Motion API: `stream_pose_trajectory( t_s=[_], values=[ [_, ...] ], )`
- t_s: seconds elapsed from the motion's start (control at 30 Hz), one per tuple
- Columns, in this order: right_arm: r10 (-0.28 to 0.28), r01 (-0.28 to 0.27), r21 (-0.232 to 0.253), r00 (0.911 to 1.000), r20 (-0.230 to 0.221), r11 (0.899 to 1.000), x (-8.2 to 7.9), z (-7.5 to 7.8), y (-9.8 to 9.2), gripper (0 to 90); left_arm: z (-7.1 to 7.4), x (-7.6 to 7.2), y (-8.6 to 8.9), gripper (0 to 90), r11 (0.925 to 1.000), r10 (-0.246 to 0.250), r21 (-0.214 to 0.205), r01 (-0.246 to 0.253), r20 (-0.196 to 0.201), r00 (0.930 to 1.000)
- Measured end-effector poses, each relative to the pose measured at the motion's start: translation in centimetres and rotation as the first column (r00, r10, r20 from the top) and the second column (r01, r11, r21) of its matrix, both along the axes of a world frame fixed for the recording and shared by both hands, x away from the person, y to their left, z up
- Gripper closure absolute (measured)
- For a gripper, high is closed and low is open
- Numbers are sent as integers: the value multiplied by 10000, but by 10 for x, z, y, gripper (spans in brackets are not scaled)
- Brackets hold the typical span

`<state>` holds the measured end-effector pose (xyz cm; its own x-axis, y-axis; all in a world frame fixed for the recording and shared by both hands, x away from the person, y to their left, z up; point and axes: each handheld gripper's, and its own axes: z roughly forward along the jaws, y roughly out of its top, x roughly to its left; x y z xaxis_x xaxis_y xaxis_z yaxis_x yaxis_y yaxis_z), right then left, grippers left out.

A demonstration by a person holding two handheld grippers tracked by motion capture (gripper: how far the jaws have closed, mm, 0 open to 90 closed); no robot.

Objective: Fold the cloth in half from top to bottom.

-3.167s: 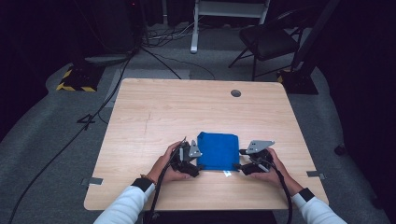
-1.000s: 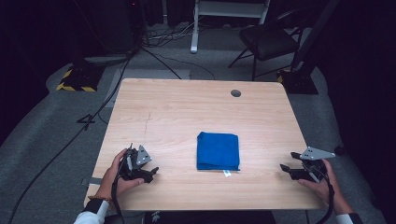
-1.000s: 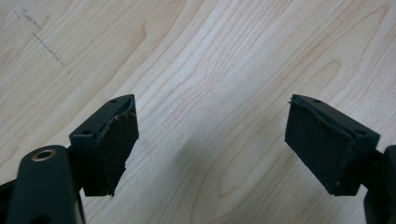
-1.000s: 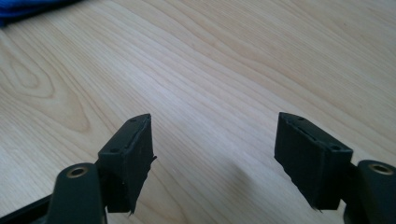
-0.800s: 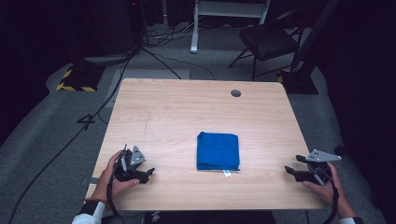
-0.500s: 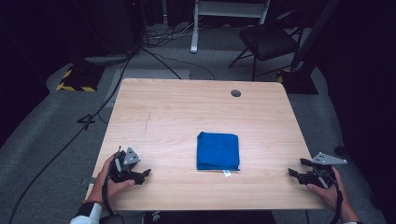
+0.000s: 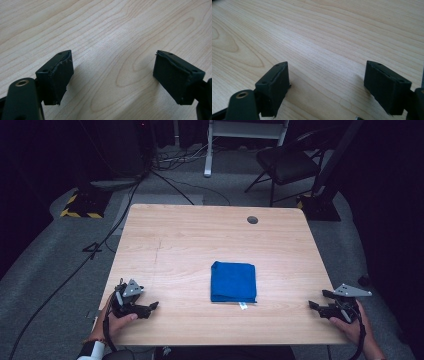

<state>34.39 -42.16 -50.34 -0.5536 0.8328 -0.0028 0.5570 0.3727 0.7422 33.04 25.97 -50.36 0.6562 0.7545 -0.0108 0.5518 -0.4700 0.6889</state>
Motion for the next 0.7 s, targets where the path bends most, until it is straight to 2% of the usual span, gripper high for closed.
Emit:
stream_pose_trajectory(
  t_s=[0.7],
  values=[
    [-169, 169, -3, 9999, 1, 9999, -1, 0, 1, 201, 0, 0, 0, 158, 10000, 73, -3, -73, 6, 10000]
  ],
)
